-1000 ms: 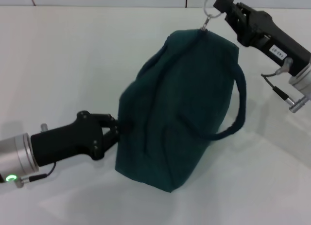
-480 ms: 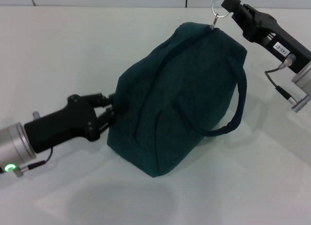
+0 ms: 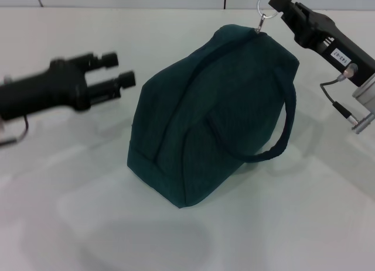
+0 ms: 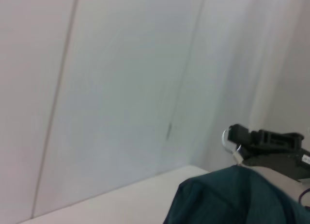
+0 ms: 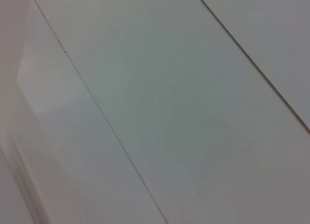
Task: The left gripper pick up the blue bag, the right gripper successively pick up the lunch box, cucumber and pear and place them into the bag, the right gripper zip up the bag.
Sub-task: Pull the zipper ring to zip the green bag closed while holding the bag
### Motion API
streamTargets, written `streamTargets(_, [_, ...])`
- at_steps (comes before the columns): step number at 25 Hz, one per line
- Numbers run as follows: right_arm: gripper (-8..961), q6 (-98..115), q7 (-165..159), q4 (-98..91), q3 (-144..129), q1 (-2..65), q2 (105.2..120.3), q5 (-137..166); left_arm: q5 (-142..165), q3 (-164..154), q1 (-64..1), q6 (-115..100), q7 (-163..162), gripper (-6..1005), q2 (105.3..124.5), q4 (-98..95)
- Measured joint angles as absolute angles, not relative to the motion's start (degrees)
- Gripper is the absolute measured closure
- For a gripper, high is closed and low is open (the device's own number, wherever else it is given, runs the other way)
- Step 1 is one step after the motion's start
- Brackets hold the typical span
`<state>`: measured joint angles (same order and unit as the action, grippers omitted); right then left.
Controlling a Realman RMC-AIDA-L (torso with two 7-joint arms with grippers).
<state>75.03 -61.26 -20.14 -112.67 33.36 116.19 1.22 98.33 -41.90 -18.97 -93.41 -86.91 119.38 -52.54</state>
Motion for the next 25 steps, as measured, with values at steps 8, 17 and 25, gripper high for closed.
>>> streamTargets(8, [865, 74.88, -61.26, -20.12, -112.55, 33.45, 116.19, 1.22, 103.16, -52.33, -24.92, -95.53, -115.92, 276, 118.06, -79.64])
streamTargets(17, [863, 75.01, -61.26, -20.13, -112.73, 33.39, 116.19, 1.24, 115.50, -60.81, -33.82, -94.04, -130.49, 110, 119.55, -85.66])
streamTargets(25, [861, 75.24, -61.24, -20.07, -112.77, 33.11, 116.19, 1.26, 119.34, -69.47, -33.84, -87.18, -132.30, 109, 119.56, -85.10])
